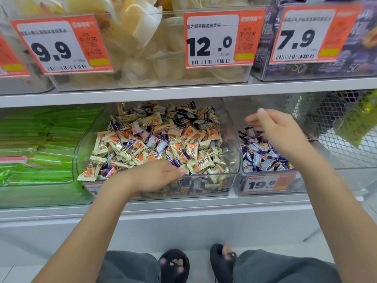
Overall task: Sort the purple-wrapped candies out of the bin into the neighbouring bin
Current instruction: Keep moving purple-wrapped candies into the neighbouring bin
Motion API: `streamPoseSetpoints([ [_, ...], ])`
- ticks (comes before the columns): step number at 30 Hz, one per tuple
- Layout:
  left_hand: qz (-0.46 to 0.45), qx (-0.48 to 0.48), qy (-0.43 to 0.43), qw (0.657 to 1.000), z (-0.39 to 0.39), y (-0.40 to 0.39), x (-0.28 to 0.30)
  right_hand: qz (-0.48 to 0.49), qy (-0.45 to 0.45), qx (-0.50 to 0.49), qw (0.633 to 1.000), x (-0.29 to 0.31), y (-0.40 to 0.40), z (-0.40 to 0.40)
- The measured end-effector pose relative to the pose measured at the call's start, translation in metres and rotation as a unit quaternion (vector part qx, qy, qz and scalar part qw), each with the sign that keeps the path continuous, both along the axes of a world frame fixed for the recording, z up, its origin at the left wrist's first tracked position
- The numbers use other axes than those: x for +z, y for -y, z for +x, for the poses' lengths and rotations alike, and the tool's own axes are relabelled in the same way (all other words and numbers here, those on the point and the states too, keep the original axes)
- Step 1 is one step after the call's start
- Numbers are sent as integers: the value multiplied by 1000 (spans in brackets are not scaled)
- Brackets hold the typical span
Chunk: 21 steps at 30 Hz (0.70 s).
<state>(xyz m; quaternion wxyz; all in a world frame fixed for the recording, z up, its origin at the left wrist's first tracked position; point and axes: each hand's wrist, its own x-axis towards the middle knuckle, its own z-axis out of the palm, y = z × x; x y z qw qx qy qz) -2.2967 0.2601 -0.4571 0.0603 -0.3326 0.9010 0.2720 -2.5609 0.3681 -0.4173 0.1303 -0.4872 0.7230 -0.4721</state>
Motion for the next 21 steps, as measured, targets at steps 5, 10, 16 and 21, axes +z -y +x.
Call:
streamPoseSetpoints([
  [5,32,-8,-55,998,20,10,9,-75,-46,104,991,12,14,64],
  [10,45,6,-84,995,31,14,11,20,-88,223,971,-7,38,98],
  [16,54,54,-61,995,27,15,2,213,-219,292,906,-34,65,104],
  [21,50,59,-90,993,30,15,1,249,-211,299,897,-38,73,107],
])
